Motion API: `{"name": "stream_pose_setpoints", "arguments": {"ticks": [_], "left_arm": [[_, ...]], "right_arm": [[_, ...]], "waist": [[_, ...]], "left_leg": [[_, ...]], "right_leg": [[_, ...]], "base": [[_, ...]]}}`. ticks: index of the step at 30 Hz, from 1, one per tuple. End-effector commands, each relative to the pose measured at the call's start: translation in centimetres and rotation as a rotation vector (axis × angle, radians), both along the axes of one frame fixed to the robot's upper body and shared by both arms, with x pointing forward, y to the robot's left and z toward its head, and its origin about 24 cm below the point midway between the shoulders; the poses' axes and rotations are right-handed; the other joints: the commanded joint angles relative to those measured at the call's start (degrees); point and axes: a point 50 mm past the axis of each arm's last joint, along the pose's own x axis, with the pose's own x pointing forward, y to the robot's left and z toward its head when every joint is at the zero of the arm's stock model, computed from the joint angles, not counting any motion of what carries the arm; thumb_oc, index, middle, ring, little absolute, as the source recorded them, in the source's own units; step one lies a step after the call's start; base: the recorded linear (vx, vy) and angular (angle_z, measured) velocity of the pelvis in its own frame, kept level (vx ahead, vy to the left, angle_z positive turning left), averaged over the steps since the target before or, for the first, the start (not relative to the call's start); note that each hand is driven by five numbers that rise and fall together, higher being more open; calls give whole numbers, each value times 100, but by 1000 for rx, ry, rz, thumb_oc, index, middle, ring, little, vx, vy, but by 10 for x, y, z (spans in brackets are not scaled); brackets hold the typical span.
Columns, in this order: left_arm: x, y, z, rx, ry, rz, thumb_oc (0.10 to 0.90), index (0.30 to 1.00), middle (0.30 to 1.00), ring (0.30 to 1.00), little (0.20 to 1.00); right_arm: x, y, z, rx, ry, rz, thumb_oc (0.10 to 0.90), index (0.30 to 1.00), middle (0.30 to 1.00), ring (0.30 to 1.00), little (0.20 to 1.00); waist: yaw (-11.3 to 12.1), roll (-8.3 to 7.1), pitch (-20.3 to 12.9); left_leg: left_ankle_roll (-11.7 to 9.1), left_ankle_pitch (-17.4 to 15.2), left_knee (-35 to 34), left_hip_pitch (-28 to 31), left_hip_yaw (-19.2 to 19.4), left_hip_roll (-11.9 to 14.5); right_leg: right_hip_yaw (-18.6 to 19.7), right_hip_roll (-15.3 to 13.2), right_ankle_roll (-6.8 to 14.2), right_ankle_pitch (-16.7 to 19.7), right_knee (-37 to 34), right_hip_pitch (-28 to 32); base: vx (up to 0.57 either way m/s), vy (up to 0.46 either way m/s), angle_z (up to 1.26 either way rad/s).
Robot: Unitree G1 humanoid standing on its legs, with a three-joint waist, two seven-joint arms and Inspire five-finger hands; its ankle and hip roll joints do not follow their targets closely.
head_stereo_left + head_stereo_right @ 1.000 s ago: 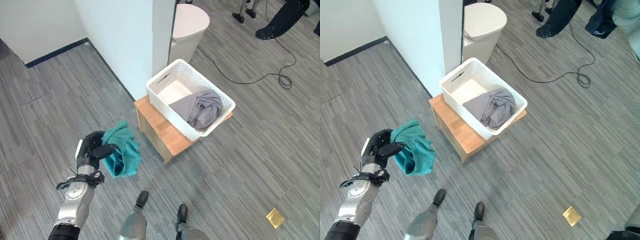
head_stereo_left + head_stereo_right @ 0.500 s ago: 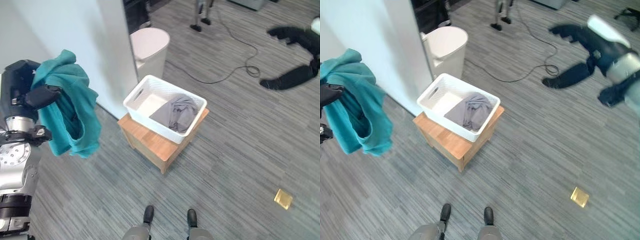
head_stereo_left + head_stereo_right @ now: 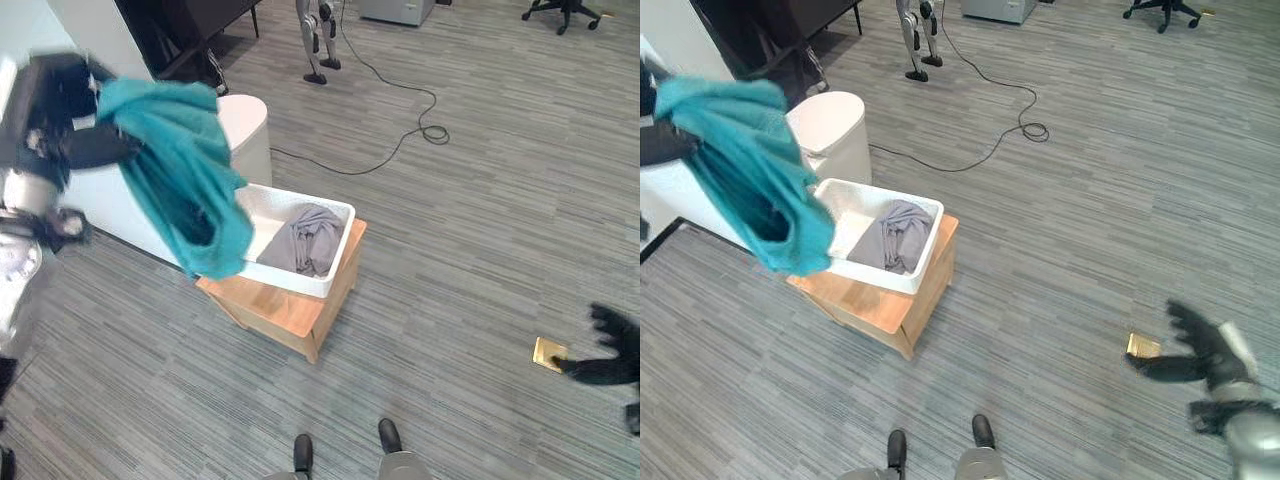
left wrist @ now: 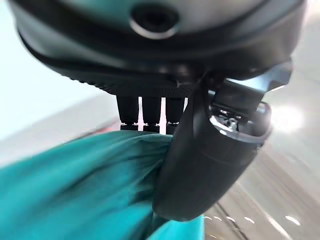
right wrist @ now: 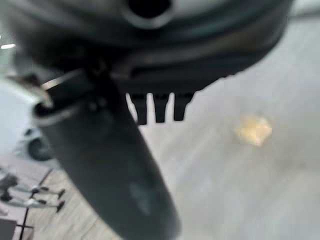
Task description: Pick up bed clothes into laundry basket.
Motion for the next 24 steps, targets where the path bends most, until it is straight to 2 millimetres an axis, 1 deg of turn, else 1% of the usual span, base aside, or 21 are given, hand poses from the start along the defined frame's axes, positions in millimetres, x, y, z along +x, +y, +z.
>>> {"name": "stream_pose_setpoints", "arguments": {"ticks": [1,3,5,6,7,8,9,10,11,12,14,15,16,17,18,19,20,22,23,24], "left_arm": [[-44,0,102,27,-442,30,400,300,300,300,300],[-46,-2,120,30,-473,34,400,300,300,300,300],[-40,-12,149,55,-484,45,400,300,300,300,300],[-40,-14,151,60,-484,41,400,300,300,300,300],[-38,-15,158,60,-483,51,400,300,300,300,300],[-34,-18,166,82,-466,65,400,300,300,300,300],[-31,-20,170,98,-449,78,400,300,300,300,300],[-23,-21,174,123,-407,107,400,300,300,300,300],[-24,-23,176,129,-409,106,400,300,300,300,300],[-22,-26,178,126,-408,93,400,300,300,300,300],[-12,-26,175,130,-365,111,400,300,300,300,300],[-8,-28,173,138,-349,111,400,300,300,300,300],[-3,-30,170,142,-329,102,400,300,300,300,300],[0,-32,169,143,-323,100,400,300,300,300,300],[2,-32,166,149,-309,109,400,300,300,300,300],[5,-34,165,153,-301,104,400,300,300,300,300],[7,-34,163,153,-294,104,400,300,300,300,300],[13,-34,158,145,-275,112,400,300,300,300,300],[16,-33,155,136,-270,117,400,300,300,300,300],[16,-33,155,136,-271,118,400,300,300,300,300]], "right_arm": [[15,-11,36,-47,-182,-3,800,900,900,900,900],[5,-2,10,74,-153,-40,800,900,900,900,900],[-16,16,-34,237,-5,-49,800,900,900,900,900],[-17,17,-35,243,-6,-51,800,900,900,900,900],[-25,20,-49,288,54,-60,800,900,900,900,900],[-35,28,-66,359,113,-74,800,900,900,900,900],[-44,33,-78,396,167,-86,800,900,900,900,900],[-58,40,-98,421,265,-121,800,900,900,900,900],[-57,42,-99,426,263,-119,800,900,900,900,900],[-57,46,-104,441,275,-124,800,900,900,900,900],[-72,52,-122,476,340,-214,800,900,900,900,900],[-80,53,-128,478,375,-250,800,900,900,900,900],[-82,57,-133,481,397,-262,800,900,900,900,900],[-87,57,-136,485,413,-293,800,900,900,900,900],[-91,58,-139,492,417,-328,800,900,900,900,900],[-96,58,-141,498,424,-359,800,900,900,900,900],[-94,59,-141,497,416,-361,800,900,900,900,900],[-99,56,-143,496,406,-427,800,900,900,900,900],[-108,55,-146,497,416,-495,800,900,900,900,900],[-107,55,-146,496,415,-496,800,900,900,900,900]], "waist": [[72,-144,-989],[29,-62,-1002],[20,-18,-1032],[28,-53,-1036],[29,1,-1035],[31,-19,-1029],[25,13,-1018],[7,71,-1006],[4,41,-998],[-14,49,-978],[-67,112,-945],[-101,156,-944],[-146,189,-900],[-188,219,-895],[-226,253,-857],[-285,284,-845],[-321,306,-821],[-410,361,-766],[-487,395,-700],[-483,400,-698]], "left_leg": [[-118,-162,1,-272,216,26],[-123,-116,1,-292,212,24],[-142,-97,1,-303,188,26],[-140,-133,1,-287,183,23],[-147,-89,1,-303,184,26],[-150,-123,1,-287,177,19],[-151,-123,1,-273,187,17],[-159,-119,1,-267,218,13],[-160,-121,1,-269,219,14],[-161,-118,1,-266,230,10],[-162,-119,1,-252,260,-4],[-159,-190,1,-220,270,-16],[-160,-124,1,-253,288,-15],[-157,-193,1,-225,300,-25],[-160,-122,1,-254,320,-22],[-157,-192,1,-231,342,-37],[-156,-191,1,-240,356,-39],[-157,-196,1,-254,400,-45],[-156,-196,1,-271,440,-41],[-157,-197,1,-272,444,-39]], "right_leg": [[-42,-267,419,-329,222,6],[-27,-268,432,-296,227,-25],[-44,-283,447,-290,248,-32],[-54,-288,446,-319,237,-9],[-50,-291,453,-287,248,-26],[-59,-301,455,-305,237,-3],[-62,-311,463,-299,243,0],[-63,-330,474,-278,243,-6],[-63,-329,474,-277,242,-8],[-51,-339,477,-270,237,-10],[-48,-354,484,-260,235,-18],[-45,-372,486,-311,218,8],[-20,-363,486,-250,235,-49],[-17,-373,487,-300,216,-23],[12,-365,485,-239,238,-77],[22,-377,485,-287,222,-59],[33,-377,481,-284,223,-73],[60,-377,479,-275,220,-113],[104,-372,475,-256,213,-166],[109,-369,475,-256,215,-169]], "base": [[22,-7,7],[-5,0,7],[11,-10,13],[5,-13,15],[18,-6,15],[-5,-12,10],[18,-7,6],[0,0,0],[0,0,0],[0,0,0],[22,5,0],[0,0,0],[41,32,-2],[-35,27,-6],[47,32,-6],[6,25,-6],[46,26,-4],[7,10,-3],[11,15,-3],[11,11,-7]]}}
